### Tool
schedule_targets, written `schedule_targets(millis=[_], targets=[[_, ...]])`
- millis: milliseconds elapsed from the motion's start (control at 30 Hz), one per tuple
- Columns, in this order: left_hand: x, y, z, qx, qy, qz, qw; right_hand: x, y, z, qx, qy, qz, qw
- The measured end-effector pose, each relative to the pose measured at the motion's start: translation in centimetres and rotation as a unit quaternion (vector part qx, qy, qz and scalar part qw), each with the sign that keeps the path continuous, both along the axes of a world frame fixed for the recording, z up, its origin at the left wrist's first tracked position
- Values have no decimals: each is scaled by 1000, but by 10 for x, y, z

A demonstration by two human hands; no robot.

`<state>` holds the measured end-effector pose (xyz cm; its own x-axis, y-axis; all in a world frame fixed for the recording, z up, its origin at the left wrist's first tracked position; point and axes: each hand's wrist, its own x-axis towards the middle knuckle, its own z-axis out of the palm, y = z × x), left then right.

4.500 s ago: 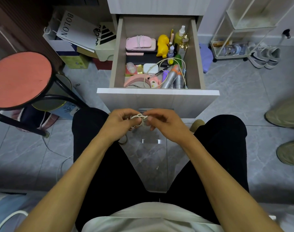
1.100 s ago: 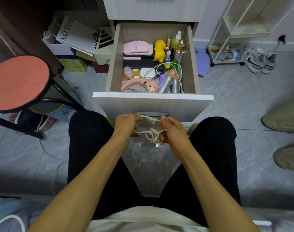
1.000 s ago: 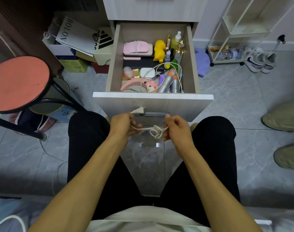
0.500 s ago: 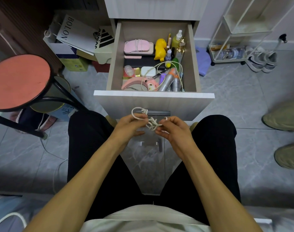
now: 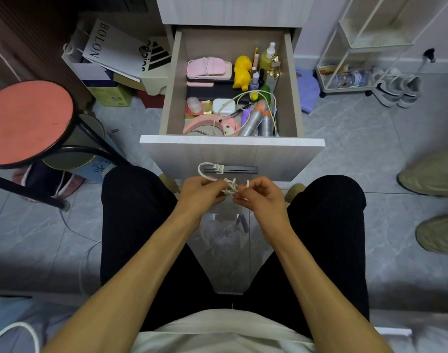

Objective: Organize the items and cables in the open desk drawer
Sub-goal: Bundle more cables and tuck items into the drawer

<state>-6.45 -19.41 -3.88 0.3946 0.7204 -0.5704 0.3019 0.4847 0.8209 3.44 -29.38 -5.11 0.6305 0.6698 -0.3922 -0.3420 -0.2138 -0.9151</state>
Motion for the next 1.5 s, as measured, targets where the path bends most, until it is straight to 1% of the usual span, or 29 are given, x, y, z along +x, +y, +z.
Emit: schedule_targets(millis=[100, 133, 200, 233, 300, 367, 400, 533, 633, 700, 800, 867, 933, 1000, 1067, 1133, 1200, 1233, 1300, 1367, 1400, 1500], targets=[[-4, 1, 2, 50, -24, -24, 998, 4, 3, -2, -62, 32, -25, 997], [-7, 3, 3, 70, -26, -34, 997, 7, 3, -4, -75, 22, -22, 997], [-11, 8, 3, 119, -18, -63, 991, 13, 3, -5, -80, -31, -3, 996], [-13, 10, 4, 146, -10, -83, 986, 17, 3, -4, -73, -72, 17, 995], [-16, 14, 6, 186, 1, -121, 975, 22, 7, 1, -50, -158, 95, 982], [-18, 17, 5, 205, -2, -140, 969, 24, 13, 7, -38, -207, 180, 961], [-20, 17, 5, 211, -4, -143, 967, 24, 16, 9, -40, -219, 205, 953], [-20, 12, 3, 228, -7, -115, 967, 25, 23, 9, -55, -281, 220, 932], [-19, 7, -2, 269, 30, -74, 960, 21, 24, 12, -79, -320, 262, 907], [-18, 4, -4, 272, 56, -44, 960, 16, 25, 12, -67, -328, 258, 906], [-10, -1, 0, 203, 57, 7, 978, 11, 22, 10, -17, -310, 240, 920], [-6, -1, 4, 149, 44, 27, 988, 12, 20, 5, 11, -254, 230, 939], [-6, 1, 9, 90, 7, 40, 995, 17, 18, 1, 26, -186, 211, 959], [-7, 4, 12, 50, -27, 48, 997, 21, 16, 2, 36, -154, 200, 967], [-7, 9, 12, 20, -40, 70, 997, 20, 15, 5, 45, -139, 203, 968], [-6, 11, 8, -1, -40, 90, 995, 15, 13, 8, 63, -102, 187, 975], [-3, 14, 0, 11, -18, 98, 995, 14, 11, 10, 77, -50, 166, 982], [-4, 17, -3, 23, -1, 98, 995, 13, 11, 11, 68, -42, 167, 983], [-7, 18, -8, 46, 18, 85, 995, 14, 11, 17, 0, -78, 188, 979], [-11, 18, -8, 81, 22, 58, 995, 16, 14, 22, -79, -151, 209, 963], [-13, 18, -9, 100, 28, 39, 994, 17, 15, 22, -102, -192, 209, 953], [-18, 19, -14, 159, 57, -14, 986, 22, 18, 16, -120, -300, 200, 925]])
